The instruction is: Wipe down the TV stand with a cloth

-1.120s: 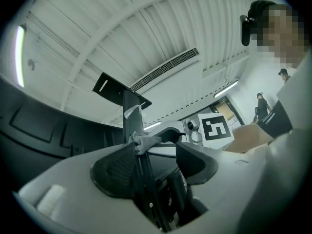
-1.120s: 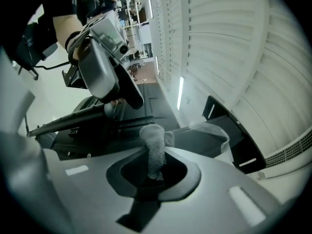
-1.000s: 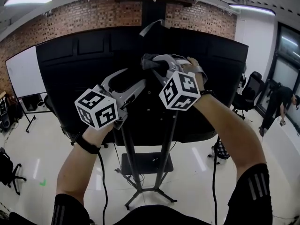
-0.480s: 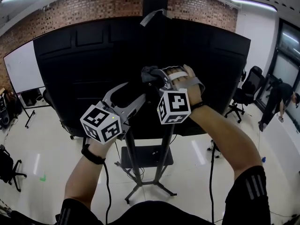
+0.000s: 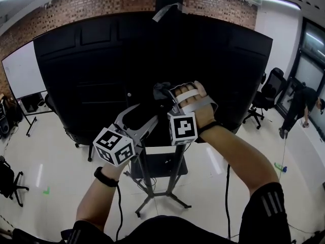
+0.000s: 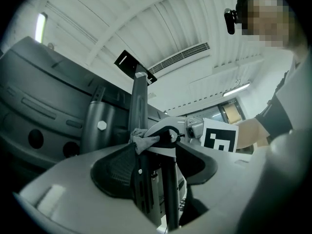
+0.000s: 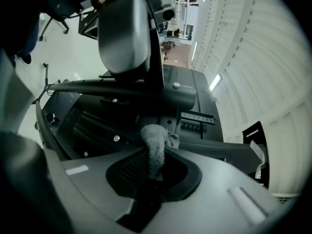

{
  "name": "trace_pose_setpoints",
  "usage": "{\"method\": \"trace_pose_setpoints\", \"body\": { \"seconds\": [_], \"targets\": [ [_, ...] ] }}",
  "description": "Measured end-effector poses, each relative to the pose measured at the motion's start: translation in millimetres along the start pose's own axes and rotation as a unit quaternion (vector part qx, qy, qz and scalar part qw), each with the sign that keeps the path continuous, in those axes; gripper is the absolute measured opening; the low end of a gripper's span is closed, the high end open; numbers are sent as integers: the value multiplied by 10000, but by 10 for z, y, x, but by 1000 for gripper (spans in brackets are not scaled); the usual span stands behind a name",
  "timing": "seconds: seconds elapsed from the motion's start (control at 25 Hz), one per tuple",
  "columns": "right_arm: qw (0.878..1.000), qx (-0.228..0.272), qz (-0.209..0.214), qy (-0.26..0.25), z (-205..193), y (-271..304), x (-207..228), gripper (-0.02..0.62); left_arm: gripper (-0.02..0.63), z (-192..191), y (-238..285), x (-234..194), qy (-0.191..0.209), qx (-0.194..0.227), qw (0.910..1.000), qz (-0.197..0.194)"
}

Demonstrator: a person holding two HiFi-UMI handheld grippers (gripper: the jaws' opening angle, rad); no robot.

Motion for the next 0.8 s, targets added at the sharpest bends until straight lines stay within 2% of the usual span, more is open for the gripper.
{"method": "trace_pose_setpoints", "body": {
  "seconds": [0.24, 0.8],
  "targets": [
    [9995, -71, 303, -80, 110, -35, -425, 44, 285, -353, -55, 18, -262, -189, 9995, 15],
    [9958, -38, 864, 306, 399, -141, -1275, 43, 285, -1137, -245, -36, -900, -534, 9944, 150]
  ]
}}
Point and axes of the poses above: the fingertips, and each gripper's own axes: y forward along the fingers, x to its right, z out of its top, the point moved 2 cm from there along -y, backward along the fingers, and after that the axes turned 8 degrees about -z, right-handed, at the moved point
